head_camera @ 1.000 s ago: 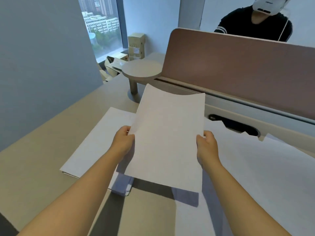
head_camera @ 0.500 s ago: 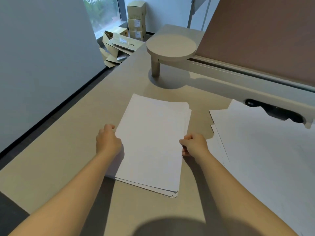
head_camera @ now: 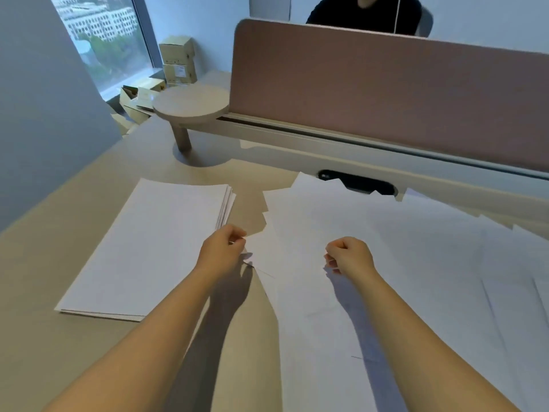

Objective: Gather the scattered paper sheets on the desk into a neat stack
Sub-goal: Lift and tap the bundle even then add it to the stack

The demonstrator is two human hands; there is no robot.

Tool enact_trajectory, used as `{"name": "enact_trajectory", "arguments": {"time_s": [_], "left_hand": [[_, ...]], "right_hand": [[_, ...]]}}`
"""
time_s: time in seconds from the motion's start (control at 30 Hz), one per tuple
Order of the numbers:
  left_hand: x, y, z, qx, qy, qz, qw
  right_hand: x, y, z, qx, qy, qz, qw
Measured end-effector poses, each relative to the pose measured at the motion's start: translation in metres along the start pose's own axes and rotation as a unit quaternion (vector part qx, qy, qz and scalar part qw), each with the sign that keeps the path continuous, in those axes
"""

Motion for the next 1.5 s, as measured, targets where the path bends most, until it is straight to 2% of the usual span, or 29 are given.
{"name": "enact_trajectory", "arguments": {"time_s": [0.23, 0.33, 0.4, 0.53, 0.67, 0.83, 0.9, 0.97, 1.07, 1.17, 1.23, 1.33, 1.5], "left_hand": [[-0.045, -0.045, 0.122, 0.028, 0.048, 0.001, 0.998], [-0.045, -0.054, 0.153, 0.031, 0.139, -0.002, 0.990], [-0.042, -0.056, 0.168, 0.044, 0.228, -0.010, 0.973], [-0.027, -0.058, 0.191, 0.078, 0.329, -0.031, 0.940], [-0.025, -0.059, 0.199, 0.112, 0.366, 0.007, 0.924], [-0.036, -0.063, 0.198, 0.151, 0.317, 0.056, 0.935], [-0.043, -0.067, 0.195, 0.152, 0.260, 0.063, 0.952], [-0.046, -0.069, 0.185, 0.121, 0.193, 0.046, 0.973], [-0.041, -0.062, 0.158, 0.011, 0.168, 0.007, 0.986], [-0.026, -0.054, 0.147, -0.010, 0.174, -0.075, 0.982], [-0.024, -0.050, 0.146, -0.002, 0.127, -0.100, 0.987], [-0.018, -0.040, 0.145, 0.009, -0.003, -0.130, 0.991], [-0.016, -0.029, 0.137, 0.031, -0.062, -0.148, 0.987]], "right_hand": [[-0.080, -0.007, -0.135, -0.065, -0.049, 0.001, 0.997], [-0.115, -0.006, -0.181, -0.104, -0.115, 0.046, 0.987], [-0.136, -0.008, -0.206, -0.142, -0.177, 0.085, 0.970], [-0.169, -0.016, -0.234, -0.184, -0.281, 0.155, 0.929], [-0.180, -0.010, -0.228, -0.154, -0.298, 0.160, 0.928], [-0.170, -0.002, -0.221, -0.141, -0.262, 0.150, 0.943], [-0.165, 0.002, -0.216, -0.136, -0.218, 0.135, 0.957], [-0.160, 0.007, -0.206, -0.115, -0.130, 0.107, 0.979], [-0.152, 0.013, -0.184, -0.071, 0.005, 0.073, 0.995], [-0.149, 0.015, -0.157, -0.035, 0.086, 0.078, 0.993], [-0.144, 0.016, -0.140, -0.018, 0.088, 0.081, 0.993], [-0.134, 0.014, -0.115, 0.006, 0.069, 0.098, 0.993], [-0.123, 0.011, -0.109, -0.035, 0.030, 0.098, 0.994]]}}
Point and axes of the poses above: each hand's wrist, its own y-axis towards the middle knuckle, its own z-axis out of the palm, x = y × z, the point moved 9 cm from there along y, towards the middle knuckle, and after that the axes turned 2 degrees about -y, right-handed, at the moved point
